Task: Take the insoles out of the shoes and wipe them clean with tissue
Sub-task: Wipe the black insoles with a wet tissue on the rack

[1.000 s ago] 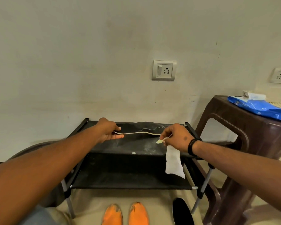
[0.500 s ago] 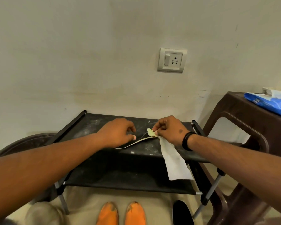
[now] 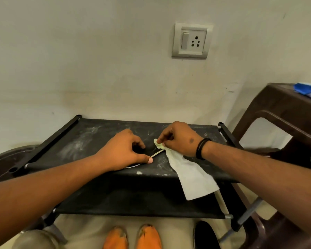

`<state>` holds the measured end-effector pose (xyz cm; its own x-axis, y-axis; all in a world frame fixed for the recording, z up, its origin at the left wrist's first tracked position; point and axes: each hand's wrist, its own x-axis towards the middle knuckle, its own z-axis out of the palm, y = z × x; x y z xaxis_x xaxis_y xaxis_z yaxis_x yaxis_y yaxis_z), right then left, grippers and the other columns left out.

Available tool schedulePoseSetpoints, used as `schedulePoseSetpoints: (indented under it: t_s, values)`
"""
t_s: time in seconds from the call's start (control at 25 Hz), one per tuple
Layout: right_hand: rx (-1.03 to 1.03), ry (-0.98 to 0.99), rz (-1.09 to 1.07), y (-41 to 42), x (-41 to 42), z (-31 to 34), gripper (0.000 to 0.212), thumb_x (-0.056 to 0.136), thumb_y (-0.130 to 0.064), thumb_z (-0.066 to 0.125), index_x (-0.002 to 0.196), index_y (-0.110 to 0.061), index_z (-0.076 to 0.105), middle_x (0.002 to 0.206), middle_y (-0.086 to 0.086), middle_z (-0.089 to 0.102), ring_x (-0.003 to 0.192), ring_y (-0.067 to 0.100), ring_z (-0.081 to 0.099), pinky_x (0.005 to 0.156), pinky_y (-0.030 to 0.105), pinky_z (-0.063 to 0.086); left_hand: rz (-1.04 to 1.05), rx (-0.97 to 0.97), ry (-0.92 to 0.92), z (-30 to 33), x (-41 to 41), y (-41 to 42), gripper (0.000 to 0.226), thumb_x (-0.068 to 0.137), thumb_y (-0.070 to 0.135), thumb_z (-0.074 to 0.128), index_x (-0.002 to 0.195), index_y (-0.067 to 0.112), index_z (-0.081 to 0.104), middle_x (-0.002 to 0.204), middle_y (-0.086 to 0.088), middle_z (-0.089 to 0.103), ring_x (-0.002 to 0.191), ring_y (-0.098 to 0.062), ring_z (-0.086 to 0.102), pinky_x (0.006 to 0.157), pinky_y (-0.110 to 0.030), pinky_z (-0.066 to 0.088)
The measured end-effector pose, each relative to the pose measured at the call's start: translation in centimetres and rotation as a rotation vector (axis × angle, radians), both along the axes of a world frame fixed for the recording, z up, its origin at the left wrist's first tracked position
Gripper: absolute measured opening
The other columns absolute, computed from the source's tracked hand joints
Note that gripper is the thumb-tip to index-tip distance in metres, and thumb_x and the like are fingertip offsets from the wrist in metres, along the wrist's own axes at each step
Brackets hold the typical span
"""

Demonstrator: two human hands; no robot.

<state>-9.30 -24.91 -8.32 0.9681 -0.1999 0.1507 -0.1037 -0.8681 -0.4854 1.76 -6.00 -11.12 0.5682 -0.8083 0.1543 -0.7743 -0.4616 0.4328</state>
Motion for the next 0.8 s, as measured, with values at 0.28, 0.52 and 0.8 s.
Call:
schedulePoseSetpoints:
  t_s: [0.28, 0.52, 0.8]
  values:
    - [-0.208, 0.131, 0.049, 1.2, 0.1, -1.2, 0.029, 0.088, -0.002, 0.054, 0.103, -0.011, 0.077, 0.099, 0.001, 0.067, 0.089, 0.015, 0.063, 0.075, 0.016, 0.048, 0.017, 0.038, -0.080, -0.3, -0.2, 0.2, 0.056, 0.071, 0.074, 0.070, 0.113, 0.037, 0.073, 0.104, 0.011, 0.052, 0.093, -0.005, 0.055, 0.080, -0.028, 0.051]
    - [-0.358, 0.153, 0.093, 2.6, 0.2, -1.3, 0.024, 0.087, -0.002, 0.057, 0.097, -0.010, 0.078, 0.103, 0.007, 0.067, 0.094, 0.025, 0.064, 0.082, 0.040, 0.054, 0.027, 0.052, -0.103, -0.2, -0.3, 0.4, 0.059, 0.072, 0.074, 0.069, 0.114, 0.034, 0.075, 0.099, 0.013, 0.053, 0.088, -0.004, 0.054, 0.069, -0.025, 0.044]
    - [-0.286, 0.161, 0.111, 3.6, 0.3, -1.4, 0.030, 0.087, 0.001, 0.056, 0.105, -0.012, 0.077, 0.102, 0.007, 0.072, 0.095, 0.020, 0.066, 0.085, 0.032, 0.053, 0.159, 0.057, -0.144, -0.3, -0.5, 0.3, 0.056, 0.063, 0.080, 0.072, 0.078, 0.026, 0.075, 0.073, 0.008, 0.070, 0.063, -0.004, 0.063, 0.063, -0.032, 0.058]
